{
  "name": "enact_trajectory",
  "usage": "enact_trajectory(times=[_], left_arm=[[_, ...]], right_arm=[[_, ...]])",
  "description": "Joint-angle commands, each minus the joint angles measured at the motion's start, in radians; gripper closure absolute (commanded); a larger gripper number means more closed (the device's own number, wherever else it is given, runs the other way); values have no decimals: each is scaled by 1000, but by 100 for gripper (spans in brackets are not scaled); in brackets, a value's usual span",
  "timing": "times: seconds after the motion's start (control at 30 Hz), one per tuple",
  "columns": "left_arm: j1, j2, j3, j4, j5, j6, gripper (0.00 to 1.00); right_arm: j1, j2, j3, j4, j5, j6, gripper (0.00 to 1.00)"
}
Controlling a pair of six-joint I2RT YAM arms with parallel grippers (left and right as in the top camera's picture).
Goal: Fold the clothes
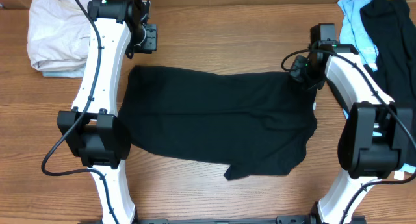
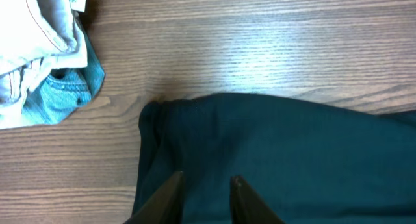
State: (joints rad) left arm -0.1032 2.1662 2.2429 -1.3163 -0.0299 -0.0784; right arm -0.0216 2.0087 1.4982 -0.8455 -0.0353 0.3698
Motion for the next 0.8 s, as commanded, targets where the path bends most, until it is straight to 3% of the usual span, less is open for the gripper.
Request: enact_trajectory(times=[0.0, 0.47, 0.57, 0.63, 0.77], left_arm=[[5, 15, 2, 14, -6, -14, 76], [5, 22, 2, 98, -40, -14, 82], [6, 22, 2, 111, -41, -14, 82], [6, 22, 2, 125, -41, -14, 82], [6, 22, -11, 169, -41, -13, 78]], right_arm=[[-20, 13, -3, -5, 67, 30, 96], [-66, 19, -105, -16, 143, 127, 96], [-77, 19, -105, -18, 143, 128, 91], [-84, 19, -105, -11, 140, 127, 71], [-98, 19, -84, -15, 61, 38, 42]])
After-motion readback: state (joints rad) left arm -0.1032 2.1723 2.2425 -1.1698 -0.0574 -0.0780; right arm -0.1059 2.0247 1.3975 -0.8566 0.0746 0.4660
